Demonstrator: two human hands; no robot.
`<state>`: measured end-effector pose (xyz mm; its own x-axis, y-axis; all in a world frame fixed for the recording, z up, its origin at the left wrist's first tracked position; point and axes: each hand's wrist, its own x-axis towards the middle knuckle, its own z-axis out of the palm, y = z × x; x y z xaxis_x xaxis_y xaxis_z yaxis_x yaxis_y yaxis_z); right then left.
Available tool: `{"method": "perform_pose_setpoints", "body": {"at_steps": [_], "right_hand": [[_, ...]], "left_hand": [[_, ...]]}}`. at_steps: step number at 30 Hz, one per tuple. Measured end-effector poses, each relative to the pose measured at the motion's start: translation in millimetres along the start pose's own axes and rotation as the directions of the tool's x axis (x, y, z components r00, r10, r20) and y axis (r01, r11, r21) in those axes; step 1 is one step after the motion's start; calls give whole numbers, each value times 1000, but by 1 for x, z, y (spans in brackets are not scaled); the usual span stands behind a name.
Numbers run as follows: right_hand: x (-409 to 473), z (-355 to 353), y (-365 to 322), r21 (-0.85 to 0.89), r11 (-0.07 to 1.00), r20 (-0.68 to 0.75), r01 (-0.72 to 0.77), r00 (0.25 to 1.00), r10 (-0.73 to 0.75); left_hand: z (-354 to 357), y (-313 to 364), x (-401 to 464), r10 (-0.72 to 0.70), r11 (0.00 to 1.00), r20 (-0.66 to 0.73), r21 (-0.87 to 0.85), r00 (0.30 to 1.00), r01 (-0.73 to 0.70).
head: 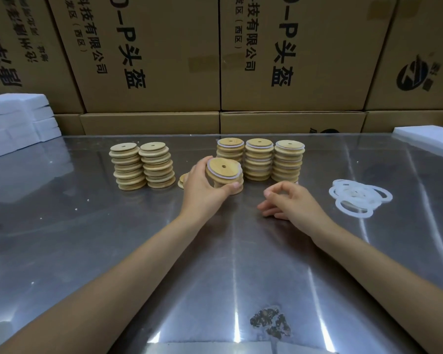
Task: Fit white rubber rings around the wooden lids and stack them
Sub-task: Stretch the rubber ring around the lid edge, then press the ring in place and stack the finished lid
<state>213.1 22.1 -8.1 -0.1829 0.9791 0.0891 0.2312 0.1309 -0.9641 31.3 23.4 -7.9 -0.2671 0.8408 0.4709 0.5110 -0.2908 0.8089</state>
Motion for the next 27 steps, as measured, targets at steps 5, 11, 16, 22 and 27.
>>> {"method": "perform_pose_setpoints", "body": {"at_steps": [5,11,16,22,27], "right_hand": [[1,-1,2,-41,999,43,34,999,-32],[3,-1,7,-94,992,35,82,996,-79],[5,-1,10,-128,985,38,113,993,-109],[7,0,14,-159,977,37,144,989,-140],[5,-1,14,-206,965,38,164,986,-160]], "left_hand": [[10,1,22,-106,994,-31,-4,994,105],[22,-3,36,-182,983,-11,0,983,182],[28,-4,40,-229,973,17,42,973,228],[29,-3,37,-204,968,25,154,979,198],[27,-4,35,-172,957,80,249,982,147]]}}
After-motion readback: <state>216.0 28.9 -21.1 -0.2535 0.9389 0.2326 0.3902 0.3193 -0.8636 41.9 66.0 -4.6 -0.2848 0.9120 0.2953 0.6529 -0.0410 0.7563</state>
